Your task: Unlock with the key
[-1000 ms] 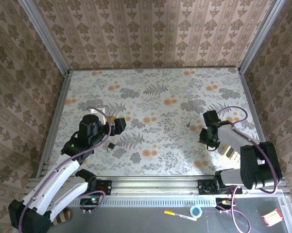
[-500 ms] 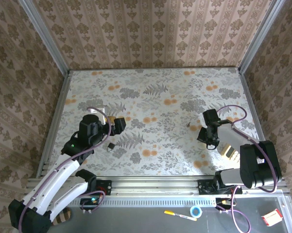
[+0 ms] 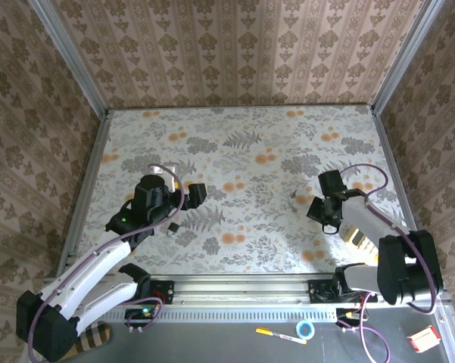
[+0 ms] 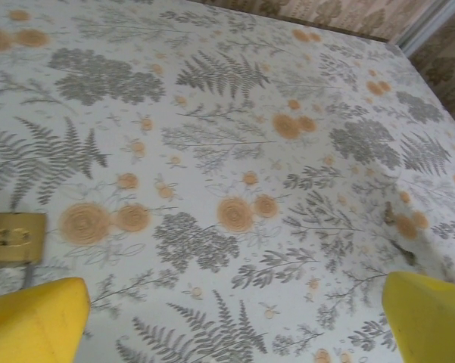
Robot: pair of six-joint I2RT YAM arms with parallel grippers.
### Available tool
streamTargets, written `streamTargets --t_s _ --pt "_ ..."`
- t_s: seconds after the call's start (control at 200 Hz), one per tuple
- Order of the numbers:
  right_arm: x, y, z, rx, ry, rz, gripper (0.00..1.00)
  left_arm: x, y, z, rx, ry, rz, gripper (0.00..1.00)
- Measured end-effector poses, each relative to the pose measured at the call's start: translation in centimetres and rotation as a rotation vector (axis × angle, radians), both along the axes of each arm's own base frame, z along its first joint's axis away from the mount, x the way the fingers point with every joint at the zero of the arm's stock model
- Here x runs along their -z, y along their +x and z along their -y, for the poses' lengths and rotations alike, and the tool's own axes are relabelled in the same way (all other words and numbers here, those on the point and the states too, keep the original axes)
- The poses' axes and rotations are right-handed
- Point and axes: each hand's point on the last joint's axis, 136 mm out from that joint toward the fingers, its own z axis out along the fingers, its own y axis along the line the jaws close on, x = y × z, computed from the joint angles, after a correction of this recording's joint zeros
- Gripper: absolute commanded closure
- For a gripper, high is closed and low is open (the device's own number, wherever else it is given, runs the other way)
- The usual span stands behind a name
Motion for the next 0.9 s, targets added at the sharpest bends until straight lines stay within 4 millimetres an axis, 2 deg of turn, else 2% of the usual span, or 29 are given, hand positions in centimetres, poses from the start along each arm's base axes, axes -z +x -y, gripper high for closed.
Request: streamTargets --t_s 0.145,0.195,0.31,0.385,0.505,0.6,0.76,0.9 --pt "-1.6 0.4 -0.5 0.006 0.035 0.067 1.00 0.0 0.0 2.3 0.049 -0.041 -0.006 0.00" --pt "-2.0 0.5 -0.7 0.003 0.047 0.081 0.85 0.2 -0.1 3.1 0.066 -0.051 -0.014 0.00" --pt "-2.0 0.6 -1.5 -0.014 0.088 0.082 0.66 0.7 -0.4 4.7 0.100 -0.064 -0.026 0.00" --pt "-1.8 1.0 -2.7 -0.035 0.121 0.075 0.60 1.1 -0.5 5.5 0.118 -0.065 -0.034 0.01" --pt "-1.4 1.7 -5.6 -0.098 0.154 0.059 0.59 2.0 -0.5 6.3 0.132 -0.056 -0.054 0.01" --pt "-0.8 2.1 -7.2 -0.120 0.169 0.046 0.60 2.0 -0.6 6.4 0.135 -0.056 -0.054 0.01" --pt "0.5 2.5 -8.6 -0.131 0.165 0.003 0.62 1.2 -0.7 6.3 0.136 -0.070 -0.035 0.00" --pt "0.4 3.2 -9.2 -0.160 0.118 0.001 0.65 0.4 -0.9 6.0 0.130 -0.083 -0.014 0.00"
